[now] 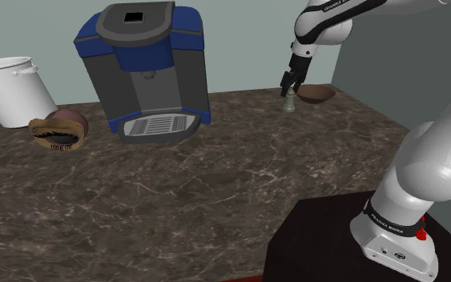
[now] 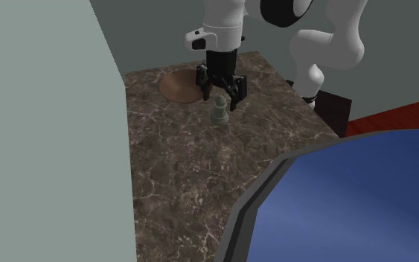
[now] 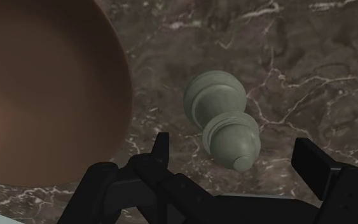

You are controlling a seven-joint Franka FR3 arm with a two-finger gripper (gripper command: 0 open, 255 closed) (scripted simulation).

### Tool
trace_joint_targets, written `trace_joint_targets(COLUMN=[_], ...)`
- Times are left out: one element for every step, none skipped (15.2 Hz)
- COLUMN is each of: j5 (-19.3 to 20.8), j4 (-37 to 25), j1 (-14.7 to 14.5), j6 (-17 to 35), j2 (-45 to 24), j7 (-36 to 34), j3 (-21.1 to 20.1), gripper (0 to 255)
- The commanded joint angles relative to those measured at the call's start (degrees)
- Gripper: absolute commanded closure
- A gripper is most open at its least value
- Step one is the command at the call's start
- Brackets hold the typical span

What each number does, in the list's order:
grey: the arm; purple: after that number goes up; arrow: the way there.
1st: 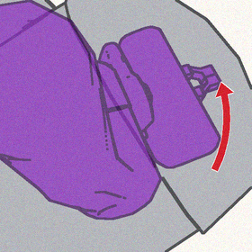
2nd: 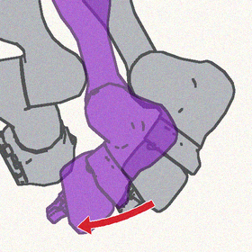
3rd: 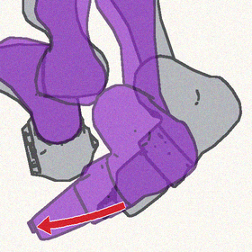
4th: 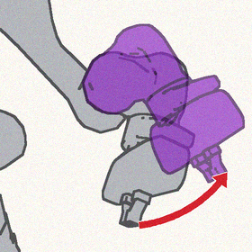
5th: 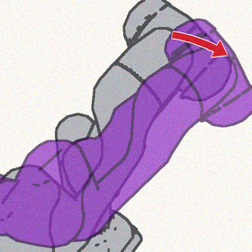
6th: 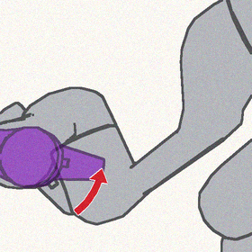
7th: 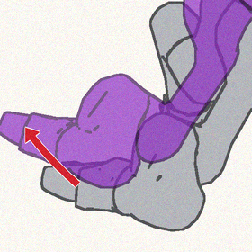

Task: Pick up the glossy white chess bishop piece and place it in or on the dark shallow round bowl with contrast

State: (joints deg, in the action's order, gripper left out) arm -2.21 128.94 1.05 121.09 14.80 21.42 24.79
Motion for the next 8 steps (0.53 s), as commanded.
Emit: trace_joint_targets(j5=[-0.01,0.0,0.0,0.0,0.0,0.0,-0.01,-0.01], j4=[0.01,0.0,0.0,0.0,0.0,0.01,0.0,0.01], j1=[0.0,0.0,0.0,0.0,0.0,0.0,-0.01,-0.02], j6=[0.02,0.01,0.01,0.01,0.01,0.01,0.01,0.02], j2=[-0.01,-0.01,-0.01,-0.01,-0.01,0.0,-0.02,-0.01], j7=[0.0,0.0,0.0,0.0,0.0,0.0,-0.01,-0.03], j3=[0.0,0.0,0.0,0.0,0.0,0.0,-0.01,-0.02], gripper=[0,0,255,255,255,255,255,255])
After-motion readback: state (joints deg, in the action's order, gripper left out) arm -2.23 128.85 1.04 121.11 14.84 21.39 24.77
